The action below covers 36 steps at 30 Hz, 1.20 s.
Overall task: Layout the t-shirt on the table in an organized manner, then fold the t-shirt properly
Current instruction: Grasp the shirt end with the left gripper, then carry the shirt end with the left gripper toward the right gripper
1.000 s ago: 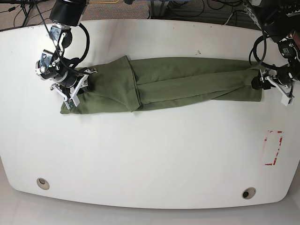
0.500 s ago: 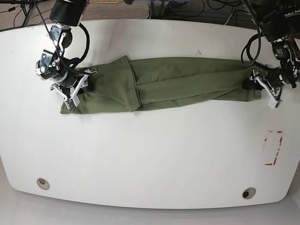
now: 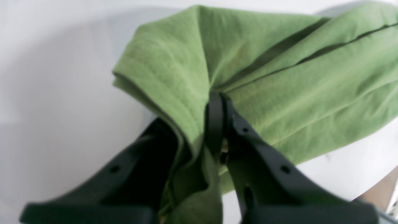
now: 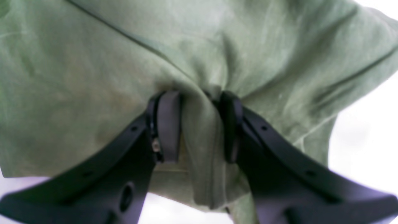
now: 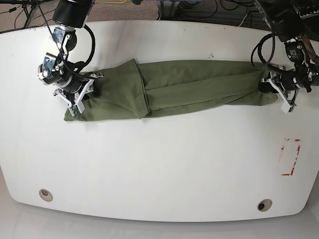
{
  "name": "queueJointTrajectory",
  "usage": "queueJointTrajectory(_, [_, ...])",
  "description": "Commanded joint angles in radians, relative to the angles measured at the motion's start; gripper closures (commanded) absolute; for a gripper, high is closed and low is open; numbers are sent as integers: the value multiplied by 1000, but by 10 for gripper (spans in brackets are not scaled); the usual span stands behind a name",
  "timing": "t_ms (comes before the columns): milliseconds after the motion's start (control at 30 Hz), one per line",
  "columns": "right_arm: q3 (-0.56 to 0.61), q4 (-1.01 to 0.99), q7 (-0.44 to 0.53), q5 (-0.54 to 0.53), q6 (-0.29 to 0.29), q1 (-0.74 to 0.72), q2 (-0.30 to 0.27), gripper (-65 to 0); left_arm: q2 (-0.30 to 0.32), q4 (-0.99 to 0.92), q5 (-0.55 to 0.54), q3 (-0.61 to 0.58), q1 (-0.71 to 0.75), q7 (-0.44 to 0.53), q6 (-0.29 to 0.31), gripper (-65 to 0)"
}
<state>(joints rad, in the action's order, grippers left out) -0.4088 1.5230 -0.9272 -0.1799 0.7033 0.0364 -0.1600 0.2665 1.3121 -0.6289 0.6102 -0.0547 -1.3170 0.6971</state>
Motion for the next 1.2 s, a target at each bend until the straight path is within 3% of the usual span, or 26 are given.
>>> queueJointTrajectory(0, [0,0,-49,33,-5,1,-3,-197,23,116,-16,4,0,1,1,-54])
queueJointTrajectory(267, [0,0,-49,33,-5,1,-3,-197,1,341,-19,-13,25,-79,1,-57])
queueJointTrajectory(533, [0,0,-49,33,-5,1,-3,-197,-98,492,-19,-260,0,-79,1,-58])
queueJointTrajectory(800, [0,0,-49,33,-5,1,-3,-197,-191,507,-13,-439,-38,-79,1,-60])
queueJointTrajectory(1167, [-2,0,-49,33,-5,1,-3,-197,-318,490,-13,-459,-67,-79,1,-62])
